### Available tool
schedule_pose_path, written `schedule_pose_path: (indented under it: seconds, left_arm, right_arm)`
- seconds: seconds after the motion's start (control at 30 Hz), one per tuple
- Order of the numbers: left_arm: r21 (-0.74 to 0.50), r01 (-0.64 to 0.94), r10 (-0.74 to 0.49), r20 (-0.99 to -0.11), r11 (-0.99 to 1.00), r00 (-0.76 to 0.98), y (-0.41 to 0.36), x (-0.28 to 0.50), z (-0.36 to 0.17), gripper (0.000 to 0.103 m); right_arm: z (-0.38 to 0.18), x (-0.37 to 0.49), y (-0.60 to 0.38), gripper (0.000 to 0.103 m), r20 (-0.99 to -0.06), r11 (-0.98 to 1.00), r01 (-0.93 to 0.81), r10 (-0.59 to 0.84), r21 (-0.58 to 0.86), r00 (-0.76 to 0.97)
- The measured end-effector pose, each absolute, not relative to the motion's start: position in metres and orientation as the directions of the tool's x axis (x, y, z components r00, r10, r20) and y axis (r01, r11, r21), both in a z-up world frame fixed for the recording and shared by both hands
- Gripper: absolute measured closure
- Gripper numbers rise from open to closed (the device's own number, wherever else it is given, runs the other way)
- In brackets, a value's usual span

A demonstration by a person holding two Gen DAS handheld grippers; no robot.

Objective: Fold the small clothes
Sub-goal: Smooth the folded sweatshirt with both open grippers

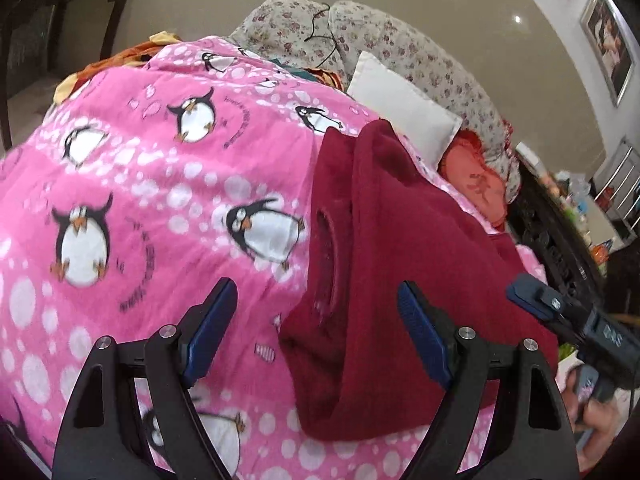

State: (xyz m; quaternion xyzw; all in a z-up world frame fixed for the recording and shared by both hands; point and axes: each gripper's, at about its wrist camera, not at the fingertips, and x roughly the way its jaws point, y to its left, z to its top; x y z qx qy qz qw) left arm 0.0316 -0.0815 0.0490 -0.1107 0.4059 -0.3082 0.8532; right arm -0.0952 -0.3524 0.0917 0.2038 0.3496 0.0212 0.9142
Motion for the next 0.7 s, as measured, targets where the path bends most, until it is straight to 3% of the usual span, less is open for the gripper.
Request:
schedule_pose_path:
  seconds: [0.17,0.47,0.7]
  left_arm:
    - [-0.464,0.439,-0.635,-0.635,0.769,0.441,-0.103,0.052,0.054,0.021]
    - [-0.468,0.427,-0.628,-0.658,0.774,0.416,-0.127,0.062,0.033,0.021]
    - [-0.469,0.439,-0.636,-0.652,0.766,0.413,-0.127,0.064,0.033,0.021]
  right_arm:
    - [0.093,-0.106,-0.372,0.056,-0.604,0.896,0.147,0.154,0.419,0.782]
    - [0.065,-0.095,-0.386,0.055,-0.548,0.848,0.111,0.230,0.519,0.804]
    - [0.064,-0.090,-0.376,0.055,-0.552,0.892,0.119,0.161,0.436,0.818]
